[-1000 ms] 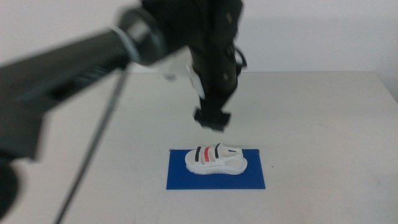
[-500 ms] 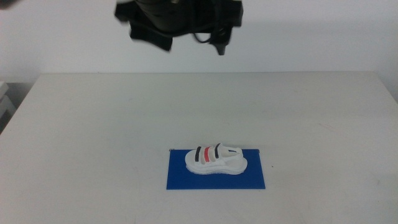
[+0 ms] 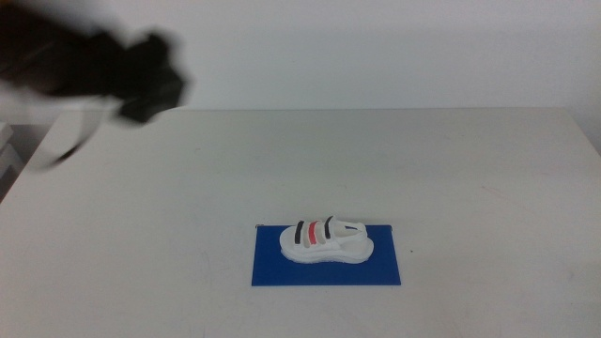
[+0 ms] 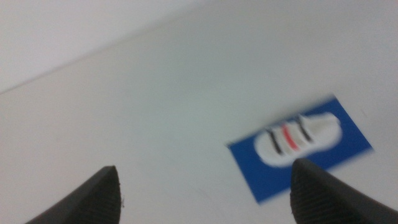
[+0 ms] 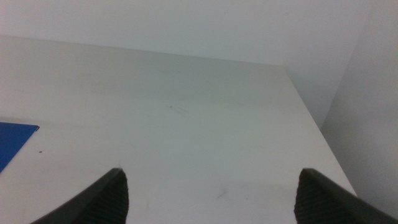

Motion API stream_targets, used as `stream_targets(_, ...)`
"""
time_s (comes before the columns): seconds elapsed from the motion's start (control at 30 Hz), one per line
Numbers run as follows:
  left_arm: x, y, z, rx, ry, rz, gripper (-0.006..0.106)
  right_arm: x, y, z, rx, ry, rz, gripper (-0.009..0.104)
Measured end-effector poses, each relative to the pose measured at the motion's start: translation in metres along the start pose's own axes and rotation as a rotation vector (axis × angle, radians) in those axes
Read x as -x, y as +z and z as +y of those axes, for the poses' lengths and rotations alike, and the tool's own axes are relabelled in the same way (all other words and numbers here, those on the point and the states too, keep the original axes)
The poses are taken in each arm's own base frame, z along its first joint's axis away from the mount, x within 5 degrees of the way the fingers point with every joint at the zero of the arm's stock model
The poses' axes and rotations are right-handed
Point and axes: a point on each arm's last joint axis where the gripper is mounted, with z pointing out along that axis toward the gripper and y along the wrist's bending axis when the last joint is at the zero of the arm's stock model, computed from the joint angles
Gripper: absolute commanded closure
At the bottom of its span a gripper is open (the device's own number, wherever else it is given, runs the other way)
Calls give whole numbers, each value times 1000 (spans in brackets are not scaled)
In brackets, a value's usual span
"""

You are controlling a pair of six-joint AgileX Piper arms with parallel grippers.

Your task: Use one arm to grab the shoe from the table and place it on the mat.

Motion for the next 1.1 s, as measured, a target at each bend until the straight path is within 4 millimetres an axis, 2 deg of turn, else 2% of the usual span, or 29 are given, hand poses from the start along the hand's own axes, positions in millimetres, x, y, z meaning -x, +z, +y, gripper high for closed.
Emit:
stream_targets(0.13,-64,-16,25,55,-91,-147,7,0,0,0,0,0,0,17)
stream_targets(0.27,-133,-21,36,120,-150,-281,7,0,0,0,0,0,0,17)
stream_targets(0.4,-188,-24,37,191,-224,-410,7,0,0,0,0,0,0,17)
stream_targets(0.57,-245,-9,31,278,-283,-462,7,0,0,0,0,0,0,17)
stream_targets(0.67,-269,5,29,332,-332,-467,7,0,0,0,0,0,0,17)
stream_targets(0.9,-306,35,27,369,-399,-436,7,0,0,0,0,0,0,17)
stream_targets(1.1,-305,37,25,352,-321,-454,7,0,0,0,0,0,0,17)
